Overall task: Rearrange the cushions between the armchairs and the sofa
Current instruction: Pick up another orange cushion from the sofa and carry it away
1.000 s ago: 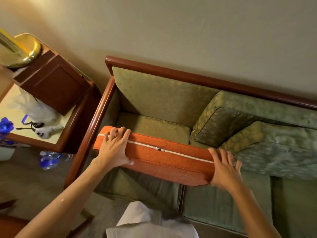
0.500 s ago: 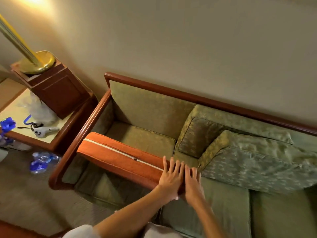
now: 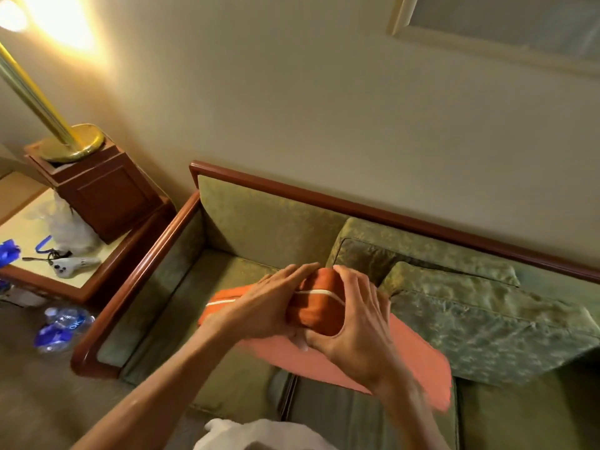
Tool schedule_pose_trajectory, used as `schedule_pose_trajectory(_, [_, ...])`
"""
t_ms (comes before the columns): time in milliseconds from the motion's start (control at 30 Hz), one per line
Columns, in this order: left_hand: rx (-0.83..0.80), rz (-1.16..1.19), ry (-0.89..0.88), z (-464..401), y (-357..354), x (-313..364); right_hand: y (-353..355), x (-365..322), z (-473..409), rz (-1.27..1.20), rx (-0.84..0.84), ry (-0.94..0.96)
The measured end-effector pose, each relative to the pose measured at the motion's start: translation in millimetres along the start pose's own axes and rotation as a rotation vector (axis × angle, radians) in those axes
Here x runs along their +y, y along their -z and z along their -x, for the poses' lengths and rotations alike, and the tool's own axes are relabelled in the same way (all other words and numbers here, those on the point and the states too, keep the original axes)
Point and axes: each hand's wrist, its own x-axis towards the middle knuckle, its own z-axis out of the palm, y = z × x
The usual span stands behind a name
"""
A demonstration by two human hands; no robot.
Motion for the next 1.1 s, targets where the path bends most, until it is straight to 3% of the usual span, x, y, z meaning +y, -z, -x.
schedule_pose_trajectory(100, [0.03,0.211,0.064,16.3,7.6,-48.0,-37.8,18.6,-9.4,0.15,-0.163,-0.019])
schedule_pose_trajectory(233, [0.044,0.366,0.267,51.3,32.9,-112.2,-40.5,78.2,-8.5,0.285,-0.304,-0.229])
schedule_pose_trajectory(333, [-0.021,0.448,0.429,74.0,65.6,-163.3,-36.5,97.7,-8.1,0.222,-0.34,-0.35])
schedule_pose_trajectory(400, [-0.169,0.5,0.534,76.3,82.9,-187.6,-45.5,99.6,-12.7,0.041,-0.343,-0.382])
schedule_pose_trajectory(500, [-0.269,0.369,0.605,65.3,91.5,-196.7,-55.5,100.7,-15.3,-0.188,-0.325,-0.383])
schedule_pose_trajectory(567, [-0.251,0.058,0.651,47.3,89.7,-180.7,-53.7,105.1,-12.0,-0.276,-0.324,-0.385])
schedule_pose_trajectory(667, [-0.22,-0.419,0.528,21.9,65.7,-131.2,-56.3,111.8,-3.6,-0.389,-0.298,-0.374])
schedule_pose_trajectory(733, [-0.221,-0.553,0.387,0.6,34.4,-83.0,-60.5,106.4,-2.7,-0.445,-0.285,-0.359])
schedule_pose_trajectory(933, [-0.25,-0.442,-0.061,-49.0,-73.7,42.9,-69.0,106.9,7.2,-0.493,-0.166,-0.326])
schedule_pose_trajectory(1100, [-0.206,-0.429,-0.125,-59.4,-87.4,62.0,-67.8,119.7,27.8,-0.545,-0.019,-0.348])
